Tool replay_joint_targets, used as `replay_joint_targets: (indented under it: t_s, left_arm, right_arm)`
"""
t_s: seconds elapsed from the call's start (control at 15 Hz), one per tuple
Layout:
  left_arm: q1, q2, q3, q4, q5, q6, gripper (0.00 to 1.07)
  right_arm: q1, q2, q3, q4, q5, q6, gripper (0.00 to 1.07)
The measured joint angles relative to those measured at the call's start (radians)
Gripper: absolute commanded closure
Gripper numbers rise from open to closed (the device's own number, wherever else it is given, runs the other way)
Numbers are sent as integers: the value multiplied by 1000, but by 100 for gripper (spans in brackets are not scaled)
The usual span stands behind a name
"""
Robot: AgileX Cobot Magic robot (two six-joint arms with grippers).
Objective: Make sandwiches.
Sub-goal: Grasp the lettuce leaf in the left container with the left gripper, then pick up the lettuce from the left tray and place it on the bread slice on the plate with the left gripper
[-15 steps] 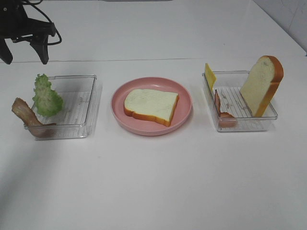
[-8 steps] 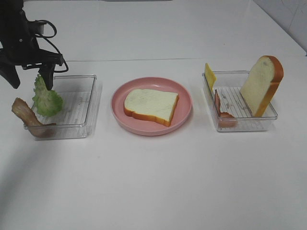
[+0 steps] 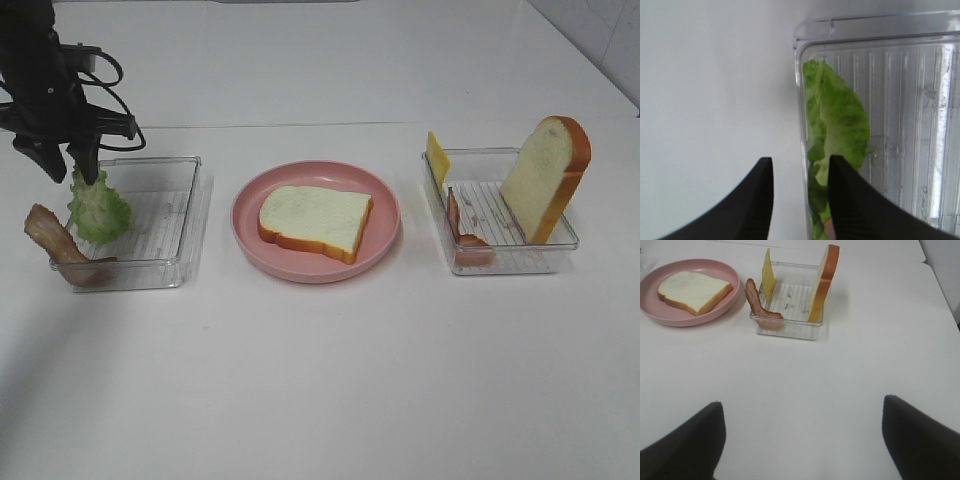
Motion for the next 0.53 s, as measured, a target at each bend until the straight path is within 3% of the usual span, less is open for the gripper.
replay_joint_targets:
  t_s: [0.13, 0.53]
  left_arm:
    - [0, 0, 0, 0, -10, 0, 103]
    - [0, 0, -16, -36, 11, 4, 107]
  right_arm:
    - [0, 0, 0, 0, 0, 0, 27]
    - [0, 0, 0, 0, 0, 0, 27]
